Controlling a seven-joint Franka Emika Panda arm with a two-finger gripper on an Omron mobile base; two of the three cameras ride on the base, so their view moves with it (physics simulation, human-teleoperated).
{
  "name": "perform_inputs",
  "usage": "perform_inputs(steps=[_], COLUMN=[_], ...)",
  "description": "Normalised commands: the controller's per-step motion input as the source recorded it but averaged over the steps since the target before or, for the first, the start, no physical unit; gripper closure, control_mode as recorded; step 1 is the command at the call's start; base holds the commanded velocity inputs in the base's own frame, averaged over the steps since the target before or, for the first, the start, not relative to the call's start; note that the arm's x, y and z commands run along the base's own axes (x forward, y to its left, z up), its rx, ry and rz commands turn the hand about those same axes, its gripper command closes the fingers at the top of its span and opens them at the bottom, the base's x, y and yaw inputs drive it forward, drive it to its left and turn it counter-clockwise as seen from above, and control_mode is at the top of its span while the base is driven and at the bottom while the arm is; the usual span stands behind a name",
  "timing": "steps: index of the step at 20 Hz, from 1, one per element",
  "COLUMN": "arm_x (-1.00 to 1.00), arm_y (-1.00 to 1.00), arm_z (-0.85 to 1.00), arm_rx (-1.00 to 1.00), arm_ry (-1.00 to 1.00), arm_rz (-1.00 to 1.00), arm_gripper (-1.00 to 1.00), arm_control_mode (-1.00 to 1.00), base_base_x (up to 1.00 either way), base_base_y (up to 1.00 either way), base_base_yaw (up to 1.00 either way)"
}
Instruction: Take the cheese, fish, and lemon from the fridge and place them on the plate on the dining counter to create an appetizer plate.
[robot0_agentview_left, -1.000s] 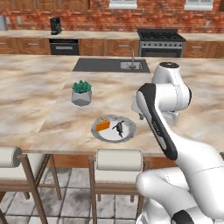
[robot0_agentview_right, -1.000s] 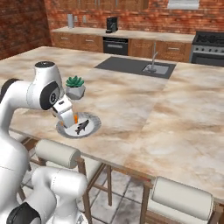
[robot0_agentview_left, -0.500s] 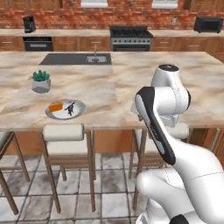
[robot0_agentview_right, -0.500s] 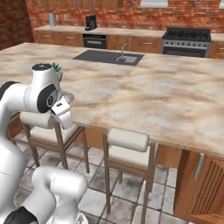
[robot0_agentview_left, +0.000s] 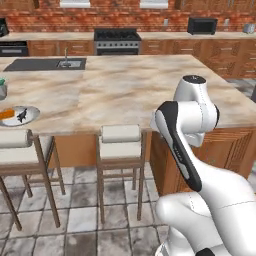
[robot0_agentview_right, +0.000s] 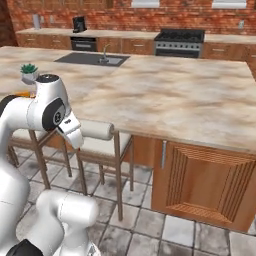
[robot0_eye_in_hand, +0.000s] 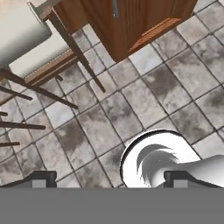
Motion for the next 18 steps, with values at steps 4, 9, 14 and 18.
perform_inputs(steps=[4,9,14,18], arm_x=[0.00,0.00,0.00,0.00], arm_y=[0.00,0.00,0.00,0.00], arm_z=[0.00,0.00,0.00,0.00], arm_rx=[0.00,0.00,0.00,0.00], arm_ry=[0.00,0.00,0.00,0.00], arm_rz=[0.00,0.00,0.00,0.00], arm_gripper=[-1.00,-1.00,-1.00,-1.00], arm_control_mode=[1.00,1.00,1.00,1.00], base_base_x=[-0.35,-0.16,0.00,0.00], base_base_y=[-1.00,-1.00,-1.00,-1.00], base_base_yaw=[-0.19,-0.19,-0.18,-0.15])
